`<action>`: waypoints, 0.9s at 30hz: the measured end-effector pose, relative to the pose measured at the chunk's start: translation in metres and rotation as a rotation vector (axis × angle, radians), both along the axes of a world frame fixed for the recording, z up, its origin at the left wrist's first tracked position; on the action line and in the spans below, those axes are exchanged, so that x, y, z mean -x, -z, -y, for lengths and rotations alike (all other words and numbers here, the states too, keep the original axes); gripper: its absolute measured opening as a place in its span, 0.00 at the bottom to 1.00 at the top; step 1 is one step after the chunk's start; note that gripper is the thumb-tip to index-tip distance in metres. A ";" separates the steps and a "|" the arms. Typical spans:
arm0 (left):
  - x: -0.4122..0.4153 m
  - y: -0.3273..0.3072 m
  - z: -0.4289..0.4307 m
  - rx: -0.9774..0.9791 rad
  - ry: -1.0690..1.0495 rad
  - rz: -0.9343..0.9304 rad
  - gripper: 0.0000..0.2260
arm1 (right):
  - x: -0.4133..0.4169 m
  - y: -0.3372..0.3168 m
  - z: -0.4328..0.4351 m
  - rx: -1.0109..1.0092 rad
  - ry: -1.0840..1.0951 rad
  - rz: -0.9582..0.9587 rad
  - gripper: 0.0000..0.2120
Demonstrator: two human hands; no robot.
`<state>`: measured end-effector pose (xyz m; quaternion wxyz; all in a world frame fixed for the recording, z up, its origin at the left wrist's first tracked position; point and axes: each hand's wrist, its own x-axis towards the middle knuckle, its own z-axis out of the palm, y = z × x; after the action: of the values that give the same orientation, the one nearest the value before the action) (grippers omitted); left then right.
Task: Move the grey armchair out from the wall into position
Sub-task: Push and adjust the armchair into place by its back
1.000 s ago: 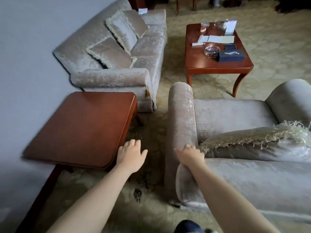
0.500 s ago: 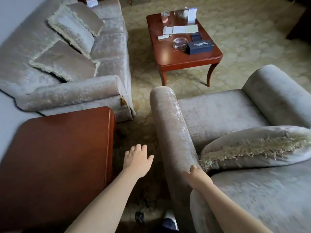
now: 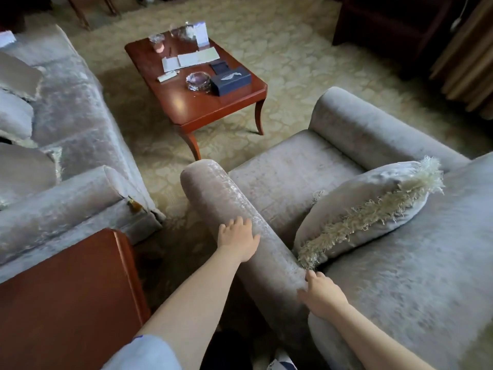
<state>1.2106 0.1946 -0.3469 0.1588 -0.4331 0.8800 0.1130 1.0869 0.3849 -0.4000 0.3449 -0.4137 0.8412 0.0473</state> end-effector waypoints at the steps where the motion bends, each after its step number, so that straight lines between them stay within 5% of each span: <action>1: 0.002 0.001 0.010 -0.001 0.044 -0.008 0.23 | 0.000 0.001 0.001 0.001 0.040 -0.009 0.18; 7: -0.029 -0.006 0.095 0.040 0.222 -0.010 0.24 | -0.014 0.009 0.018 -0.125 0.209 -0.149 0.11; 13: -0.052 -0.018 0.190 0.119 0.232 0.037 0.24 | -0.029 0.012 0.084 -0.141 0.385 -0.045 0.19; 27: 0.014 -0.004 0.358 0.099 0.397 0.130 0.19 | -0.024 0.043 0.272 -0.182 0.563 0.072 0.17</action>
<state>1.1964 -0.1635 -0.3426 0.2131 -0.2648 0.9404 0.0080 1.1113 0.1128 -0.4428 0.4099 -0.1331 0.9023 0.0104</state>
